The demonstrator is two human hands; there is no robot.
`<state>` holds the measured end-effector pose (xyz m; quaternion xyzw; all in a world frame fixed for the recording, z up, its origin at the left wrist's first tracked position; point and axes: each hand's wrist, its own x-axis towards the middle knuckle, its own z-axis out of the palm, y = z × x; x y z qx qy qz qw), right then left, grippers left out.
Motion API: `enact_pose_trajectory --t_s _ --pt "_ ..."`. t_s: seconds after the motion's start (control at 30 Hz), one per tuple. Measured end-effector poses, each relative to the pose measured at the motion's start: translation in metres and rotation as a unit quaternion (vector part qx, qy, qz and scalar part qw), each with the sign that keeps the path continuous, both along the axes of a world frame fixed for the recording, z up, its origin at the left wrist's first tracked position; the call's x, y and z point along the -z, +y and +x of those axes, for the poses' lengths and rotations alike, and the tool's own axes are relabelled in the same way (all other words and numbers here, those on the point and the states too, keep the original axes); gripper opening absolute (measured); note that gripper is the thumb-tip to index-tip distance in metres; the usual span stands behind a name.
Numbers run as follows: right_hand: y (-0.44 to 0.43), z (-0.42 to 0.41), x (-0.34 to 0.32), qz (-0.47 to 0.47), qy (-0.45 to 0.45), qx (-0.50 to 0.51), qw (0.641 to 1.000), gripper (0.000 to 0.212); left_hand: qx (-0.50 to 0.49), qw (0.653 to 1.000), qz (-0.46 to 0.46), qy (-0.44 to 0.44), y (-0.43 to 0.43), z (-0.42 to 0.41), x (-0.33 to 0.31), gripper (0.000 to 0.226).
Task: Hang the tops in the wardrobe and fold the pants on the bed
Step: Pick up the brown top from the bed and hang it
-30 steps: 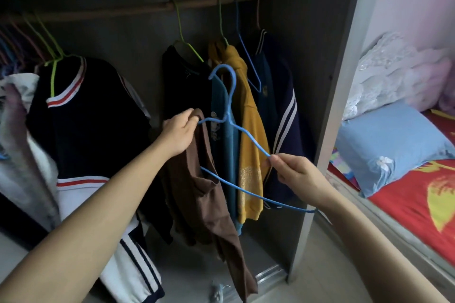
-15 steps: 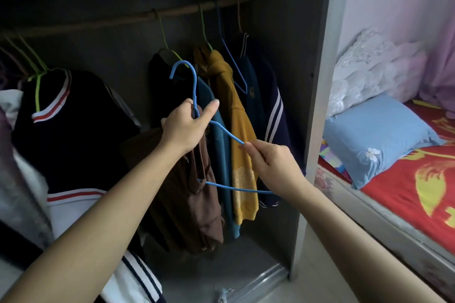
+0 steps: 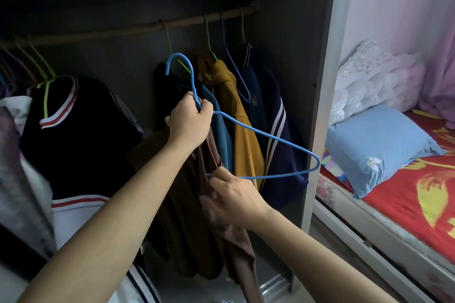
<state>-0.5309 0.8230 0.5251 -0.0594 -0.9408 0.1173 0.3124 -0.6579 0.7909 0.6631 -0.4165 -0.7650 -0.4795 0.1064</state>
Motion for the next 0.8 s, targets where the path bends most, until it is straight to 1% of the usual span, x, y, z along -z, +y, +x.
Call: enact_pose_trajectory --t_s 0.03,0.1,0.17,0.2,0.27,0.33,0.37,0.43,0.5,0.7,0.8 --pt "0.000 -0.001 -0.002 0.006 0.001 -0.027 1.000 0.020 -0.001 1.000 -0.001 -0.005 0.000 -0.001 0.001 0.016" --pt "-0.003 -0.002 -0.003 -0.012 -0.017 -0.070 0.997 0.018 -0.001 1.000 0.000 -0.027 0.001 -0.006 0.004 0.016" --pt "-0.003 -0.002 -0.002 -0.069 -0.058 -0.098 0.991 0.021 -0.001 0.999 0.003 -0.047 0.000 -0.009 0.007 0.017" --pt "0.000 -0.002 0.002 -0.097 -0.083 -0.095 0.987 0.022 -0.003 0.998 0.006 -0.055 -0.001 -0.011 0.008 0.017" --pt "0.009 0.004 0.010 -0.121 -0.129 -0.052 0.983 0.029 -0.013 0.998 0.014 -0.063 -0.004 -0.020 0.008 0.016" --pt "0.023 0.017 0.021 -0.097 -0.161 0.019 0.982 0.041 -0.040 0.998 0.014 -0.056 -0.008 -0.035 0.009 0.017" --pt "0.031 0.026 0.024 -0.085 -0.168 0.044 0.981 0.042 -0.054 0.997 0.011 -0.048 -0.010 -0.046 0.009 0.018" --pt "0.050 0.044 0.028 -0.065 -0.149 0.072 0.984 0.039 -0.068 0.997 0.001 -0.035 -0.015 -0.064 0.012 0.017" --pt "0.066 0.058 0.024 -0.048 -0.125 0.074 0.988 0.039 -0.070 0.997 -0.013 -0.022 -0.019 -0.075 0.016 0.014" --pt "0.089 0.076 0.004 -0.043 -0.092 0.075 0.992 0.031 -0.057 0.997 -0.040 0.025 -0.020 -0.092 0.017 0.013" --pt "0.100 0.086 -0.011 -0.016 -0.087 0.089 0.992 0.030 -0.029 0.996 -0.070 0.054 -0.021 -0.099 0.021 0.020"
